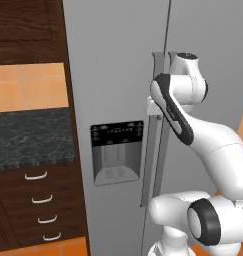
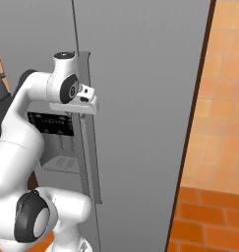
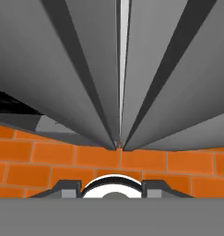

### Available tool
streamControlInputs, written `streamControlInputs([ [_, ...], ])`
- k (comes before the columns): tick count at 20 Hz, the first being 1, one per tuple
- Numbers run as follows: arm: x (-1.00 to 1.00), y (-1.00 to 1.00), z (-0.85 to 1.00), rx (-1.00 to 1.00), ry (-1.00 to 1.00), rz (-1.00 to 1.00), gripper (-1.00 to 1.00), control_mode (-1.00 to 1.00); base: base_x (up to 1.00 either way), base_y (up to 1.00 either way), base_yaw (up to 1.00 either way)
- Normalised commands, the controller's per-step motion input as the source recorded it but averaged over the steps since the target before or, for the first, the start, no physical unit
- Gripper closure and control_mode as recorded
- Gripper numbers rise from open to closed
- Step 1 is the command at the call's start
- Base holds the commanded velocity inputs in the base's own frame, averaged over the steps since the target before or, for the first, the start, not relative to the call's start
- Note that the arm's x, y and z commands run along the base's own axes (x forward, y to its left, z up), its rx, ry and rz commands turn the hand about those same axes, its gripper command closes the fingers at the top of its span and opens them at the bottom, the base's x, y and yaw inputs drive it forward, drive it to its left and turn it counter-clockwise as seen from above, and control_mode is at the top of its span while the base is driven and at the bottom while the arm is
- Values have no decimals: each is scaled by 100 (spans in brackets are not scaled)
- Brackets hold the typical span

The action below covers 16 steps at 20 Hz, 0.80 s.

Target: Take the strawberry from the fridge and place it on top of the pancake, located on the dining counter.

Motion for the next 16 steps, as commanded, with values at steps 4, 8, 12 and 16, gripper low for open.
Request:
streamControlInputs([
  [4, 0, 0, 0, 0, 0, 0, -100, 100, -34, 0, 0],
  [8, 0, 0, 0, 0, 0, 0, -100, 100, -72, 0, -1],
  [12, 0, 0, 0, 0, 0, 0, -100, 100, -54, -1, -3],
  [16, 0, 0, 0, 0, 0, 0, -100, 100, -41, -4, -8],
])
